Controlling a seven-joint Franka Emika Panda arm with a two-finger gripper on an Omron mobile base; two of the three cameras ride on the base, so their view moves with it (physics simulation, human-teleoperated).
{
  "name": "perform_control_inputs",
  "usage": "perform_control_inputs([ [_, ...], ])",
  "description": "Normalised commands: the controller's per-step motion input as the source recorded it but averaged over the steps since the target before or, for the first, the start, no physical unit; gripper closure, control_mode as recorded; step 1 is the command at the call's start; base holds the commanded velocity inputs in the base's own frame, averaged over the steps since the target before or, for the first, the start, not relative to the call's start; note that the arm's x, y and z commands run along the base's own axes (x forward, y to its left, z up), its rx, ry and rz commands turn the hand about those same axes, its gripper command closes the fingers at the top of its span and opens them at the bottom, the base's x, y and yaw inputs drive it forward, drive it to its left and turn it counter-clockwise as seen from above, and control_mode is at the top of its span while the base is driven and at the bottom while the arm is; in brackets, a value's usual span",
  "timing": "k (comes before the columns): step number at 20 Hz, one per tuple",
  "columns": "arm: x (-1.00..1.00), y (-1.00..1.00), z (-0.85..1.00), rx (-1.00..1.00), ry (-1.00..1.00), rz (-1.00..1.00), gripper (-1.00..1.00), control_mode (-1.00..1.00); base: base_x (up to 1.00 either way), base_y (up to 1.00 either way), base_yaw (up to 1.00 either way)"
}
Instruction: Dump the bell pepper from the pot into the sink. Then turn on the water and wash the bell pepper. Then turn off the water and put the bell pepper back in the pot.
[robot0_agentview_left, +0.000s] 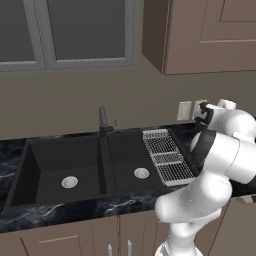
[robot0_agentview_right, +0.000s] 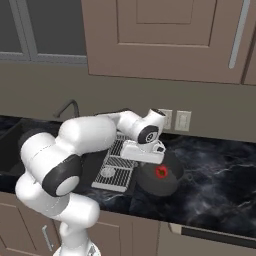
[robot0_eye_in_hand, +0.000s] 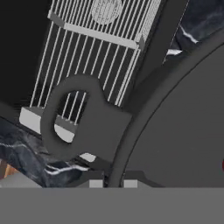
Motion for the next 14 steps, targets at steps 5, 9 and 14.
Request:
perform_control_inputs([
  [5,-0.11,0.67,0.53,0.00,-0.04,0.01,1.00,-1.00,0.00,0.00,0.00],
  [9,-0.13,0.76,0.43,0.00,-0.05,0.02,1.00,-1.00,0.00,0.00,0.00],
  [14,-0.06,0.82,0.35,-0.01,-0.03,0.04,1.00,-1.00,0.00,0.00,0.00],
])
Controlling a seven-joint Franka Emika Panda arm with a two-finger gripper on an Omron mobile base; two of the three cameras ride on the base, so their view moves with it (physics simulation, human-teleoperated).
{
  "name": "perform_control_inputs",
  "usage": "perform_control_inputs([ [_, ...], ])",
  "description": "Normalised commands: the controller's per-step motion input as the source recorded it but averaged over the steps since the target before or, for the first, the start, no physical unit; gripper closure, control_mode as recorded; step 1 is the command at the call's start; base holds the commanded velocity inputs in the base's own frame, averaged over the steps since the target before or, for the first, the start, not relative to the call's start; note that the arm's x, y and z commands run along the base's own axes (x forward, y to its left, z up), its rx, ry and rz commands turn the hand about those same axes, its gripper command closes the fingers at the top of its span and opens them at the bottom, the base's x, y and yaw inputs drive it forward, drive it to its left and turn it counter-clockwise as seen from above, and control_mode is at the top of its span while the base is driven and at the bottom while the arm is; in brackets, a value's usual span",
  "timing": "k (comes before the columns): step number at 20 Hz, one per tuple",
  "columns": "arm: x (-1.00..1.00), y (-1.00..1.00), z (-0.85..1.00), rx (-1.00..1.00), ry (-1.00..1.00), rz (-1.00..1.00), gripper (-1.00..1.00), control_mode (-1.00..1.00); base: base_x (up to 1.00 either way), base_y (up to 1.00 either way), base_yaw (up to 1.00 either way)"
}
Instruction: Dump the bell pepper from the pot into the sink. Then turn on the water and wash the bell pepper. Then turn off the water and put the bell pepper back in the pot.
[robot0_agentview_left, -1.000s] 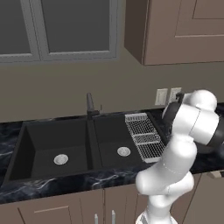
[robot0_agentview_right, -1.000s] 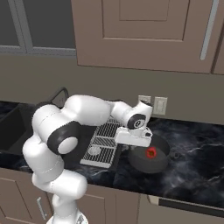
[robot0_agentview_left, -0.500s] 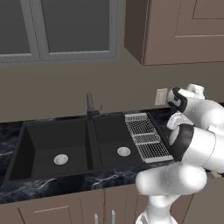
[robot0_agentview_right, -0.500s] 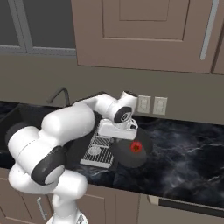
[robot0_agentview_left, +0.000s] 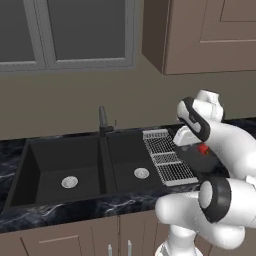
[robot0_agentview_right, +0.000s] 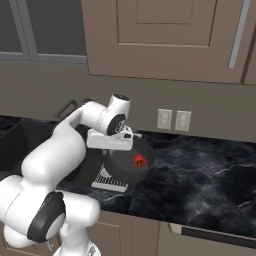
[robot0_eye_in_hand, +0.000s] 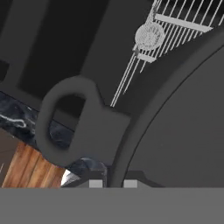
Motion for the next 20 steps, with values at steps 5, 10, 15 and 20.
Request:
perform_control_inputs([
  [5,0.00,0.88,0.38,0.00,0.00,0.05,1.00,-1.00,0.00,0.00,0.00],
  [10,0.00,0.97,0.44,0.00,0.00,0.07,1.00,-1.00,0.00,0.00,0.00],
  [15,0.00,0.94,0.42,0.00,0.01,0.08,1.00,-1.00,0.00,0.00,0.00],
  [20,-0.12,0.92,0.26,0.00,0.05,0.07,1.00,-1.00,0.00,0.00,0.00],
])
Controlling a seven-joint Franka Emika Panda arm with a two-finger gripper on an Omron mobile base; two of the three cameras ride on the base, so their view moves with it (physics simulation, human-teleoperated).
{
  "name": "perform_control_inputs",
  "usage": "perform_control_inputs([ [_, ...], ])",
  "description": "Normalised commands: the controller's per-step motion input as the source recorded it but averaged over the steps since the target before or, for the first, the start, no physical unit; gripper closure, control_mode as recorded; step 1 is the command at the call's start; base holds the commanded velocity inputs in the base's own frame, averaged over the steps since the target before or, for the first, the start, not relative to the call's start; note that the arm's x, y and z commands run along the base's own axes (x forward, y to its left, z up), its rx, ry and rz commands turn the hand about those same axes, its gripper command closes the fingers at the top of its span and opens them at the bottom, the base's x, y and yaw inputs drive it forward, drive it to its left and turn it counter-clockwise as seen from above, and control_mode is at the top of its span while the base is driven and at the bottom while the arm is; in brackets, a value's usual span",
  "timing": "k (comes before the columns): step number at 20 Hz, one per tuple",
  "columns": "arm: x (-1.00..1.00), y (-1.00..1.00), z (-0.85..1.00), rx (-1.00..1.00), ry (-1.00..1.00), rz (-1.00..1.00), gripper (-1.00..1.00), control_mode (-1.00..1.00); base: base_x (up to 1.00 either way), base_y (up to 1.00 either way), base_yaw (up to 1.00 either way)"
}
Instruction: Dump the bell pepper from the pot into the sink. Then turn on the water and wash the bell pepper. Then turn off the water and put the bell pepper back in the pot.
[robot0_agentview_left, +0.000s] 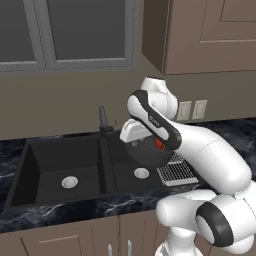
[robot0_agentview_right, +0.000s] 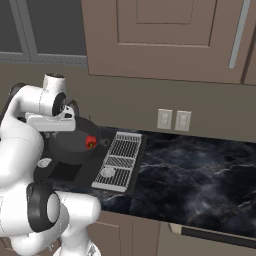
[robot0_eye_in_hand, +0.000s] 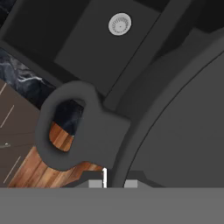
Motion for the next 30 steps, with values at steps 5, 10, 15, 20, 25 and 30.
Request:
perform_control_inputs([
  [5,-0.23,0.86,0.12,0.00,0.09,0.07,1.00,-1.00,0.00,0.00,0.00],
  [10,-0.25,0.85,0.05,0.01,0.12,0.08,1.00,-1.00,0.00,0.00,0.00],
  [15,-0.35,0.81,0.05,0.01,0.12,0.09,1.00,-1.00,0.00,0.00,0.00],
  [20,-0.28,0.73,0.01,0.03,0.11,0.09,1.00,-1.00,0.00,0.00,0.00],
  [25,-0.01,0.53,0.00,0.09,0.09,0.12,1.00,-1.00,0.00,0.00,0.00],
  [30,0.26,0.40,0.00,0.15,0.04,0.12,1.00,-1.00,0.00,0.00,0.00],
])
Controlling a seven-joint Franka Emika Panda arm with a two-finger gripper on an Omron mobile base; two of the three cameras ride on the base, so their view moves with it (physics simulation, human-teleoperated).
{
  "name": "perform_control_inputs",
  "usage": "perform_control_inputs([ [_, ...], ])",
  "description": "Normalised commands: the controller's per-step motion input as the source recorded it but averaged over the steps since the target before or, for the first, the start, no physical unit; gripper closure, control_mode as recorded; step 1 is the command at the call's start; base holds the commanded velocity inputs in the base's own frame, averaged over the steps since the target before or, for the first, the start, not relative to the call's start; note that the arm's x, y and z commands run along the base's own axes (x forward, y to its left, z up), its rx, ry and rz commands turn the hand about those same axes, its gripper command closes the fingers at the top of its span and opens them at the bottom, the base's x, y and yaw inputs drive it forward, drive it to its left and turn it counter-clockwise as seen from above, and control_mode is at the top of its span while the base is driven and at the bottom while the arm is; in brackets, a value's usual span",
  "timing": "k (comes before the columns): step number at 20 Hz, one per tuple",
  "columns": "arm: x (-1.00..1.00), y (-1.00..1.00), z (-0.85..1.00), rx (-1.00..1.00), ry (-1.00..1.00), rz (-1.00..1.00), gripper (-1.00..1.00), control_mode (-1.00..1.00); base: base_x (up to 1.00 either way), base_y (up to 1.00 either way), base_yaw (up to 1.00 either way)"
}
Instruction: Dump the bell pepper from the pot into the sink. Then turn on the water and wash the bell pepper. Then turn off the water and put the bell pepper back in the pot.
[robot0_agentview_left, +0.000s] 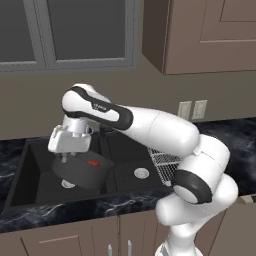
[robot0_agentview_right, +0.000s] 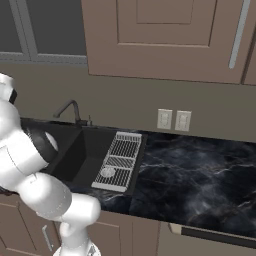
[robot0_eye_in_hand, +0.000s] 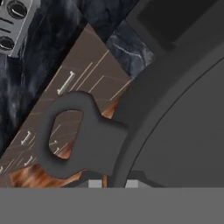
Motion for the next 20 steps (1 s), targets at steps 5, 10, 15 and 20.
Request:
perform_control_inputs([
  [5,0.44,0.30,0.00,0.15,0.00,0.09,1.00,-1.00,0.00,0.00,0.00],
  [10,0.45,0.24,0.00,0.12,0.00,0.05,1.00,-1.00,0.00,0.00,0.00],
  [15,0.44,0.17,0.00,0.10,-0.02,0.02,1.00,-1.00,0.00,0.00,0.00],
  [20,0.45,0.13,-0.04,0.08,-0.03,0.00,1.00,-1.00,0.00,0.00,0.00],
])
